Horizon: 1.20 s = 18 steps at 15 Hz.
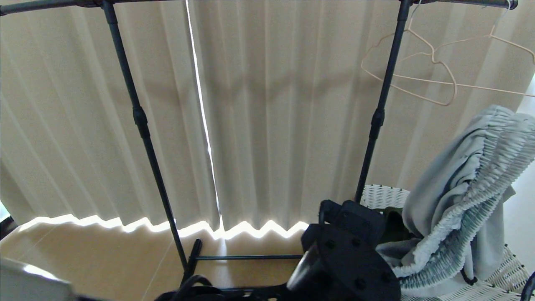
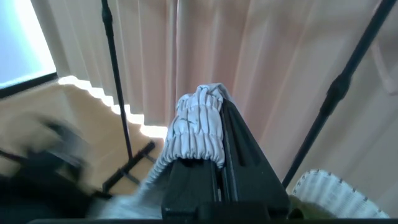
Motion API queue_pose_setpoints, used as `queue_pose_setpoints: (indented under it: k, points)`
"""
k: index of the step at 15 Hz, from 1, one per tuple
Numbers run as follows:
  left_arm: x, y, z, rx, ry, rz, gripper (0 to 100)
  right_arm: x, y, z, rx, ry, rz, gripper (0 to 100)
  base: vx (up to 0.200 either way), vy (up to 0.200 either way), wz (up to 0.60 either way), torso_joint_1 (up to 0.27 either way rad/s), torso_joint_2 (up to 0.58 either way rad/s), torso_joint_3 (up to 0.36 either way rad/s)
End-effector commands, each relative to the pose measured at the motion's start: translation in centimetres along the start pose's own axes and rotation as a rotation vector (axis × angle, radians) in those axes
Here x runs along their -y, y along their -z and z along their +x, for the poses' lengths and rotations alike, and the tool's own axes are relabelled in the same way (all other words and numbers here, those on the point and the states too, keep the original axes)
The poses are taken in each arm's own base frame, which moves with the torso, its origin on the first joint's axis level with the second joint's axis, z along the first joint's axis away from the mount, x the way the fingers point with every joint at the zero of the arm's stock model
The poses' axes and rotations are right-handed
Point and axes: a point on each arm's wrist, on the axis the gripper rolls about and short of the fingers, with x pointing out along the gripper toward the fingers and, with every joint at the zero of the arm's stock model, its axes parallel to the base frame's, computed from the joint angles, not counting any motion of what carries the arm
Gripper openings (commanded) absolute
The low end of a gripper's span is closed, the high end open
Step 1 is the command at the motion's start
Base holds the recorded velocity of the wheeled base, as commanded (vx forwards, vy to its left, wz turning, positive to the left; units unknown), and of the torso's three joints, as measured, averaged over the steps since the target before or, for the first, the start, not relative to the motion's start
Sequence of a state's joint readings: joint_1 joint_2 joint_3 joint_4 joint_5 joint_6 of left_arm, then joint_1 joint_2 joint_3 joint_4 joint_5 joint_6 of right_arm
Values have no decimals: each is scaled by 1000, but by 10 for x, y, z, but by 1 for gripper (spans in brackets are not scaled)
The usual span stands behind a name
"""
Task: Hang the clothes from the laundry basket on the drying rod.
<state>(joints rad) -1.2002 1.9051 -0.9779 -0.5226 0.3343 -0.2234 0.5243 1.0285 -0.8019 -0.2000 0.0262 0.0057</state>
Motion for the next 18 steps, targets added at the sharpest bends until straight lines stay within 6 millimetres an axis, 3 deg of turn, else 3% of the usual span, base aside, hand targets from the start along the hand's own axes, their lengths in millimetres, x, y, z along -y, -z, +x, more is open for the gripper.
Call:
queue_pose_setpoints:
  k: [1, 3, 5, 6, 10, 15, 18]
  points:
    - [-22, -31, -78, 133, 24, -18, 0, 0, 7, 16, -61, 0, 0, 0, 0, 0, 0, 0, 0, 0]
    - [-36, -44, -127, 154, 32, 14, 0, 1, 8, 26, -79, -1, 1, 0, 0, 0, 0, 0, 0, 0]
    - [-44, -49, -153, 156, 49, 20, 0, 0, 6, 30, -76, -6, 1, 0, 0, 0, 0, 0, 0, 0]
    - [-59, -54, -172, 172, 26, 20, 0, -5, 0, 32, -56, -38, -2, 0, 0, 0, 0, 0, 0, 0]
    - [-87, -67, -191, 250, -67, 83, 0, -12, -17, 45, -18, -75, -2, 0, 0, 0, 0, 0, 0, 0]
    - [-108, -115, -215, 386, -106, 79, 0, -14, -49, 62, 69, -82, -1, 0, 0, 0, 0, 0, 0, 0]
    - [-122, -136, -209, 417, -191, 105, 0, -15, -65, 71, 112, -81, 0, 0, 0, 0, 0, 0, 0, 0]
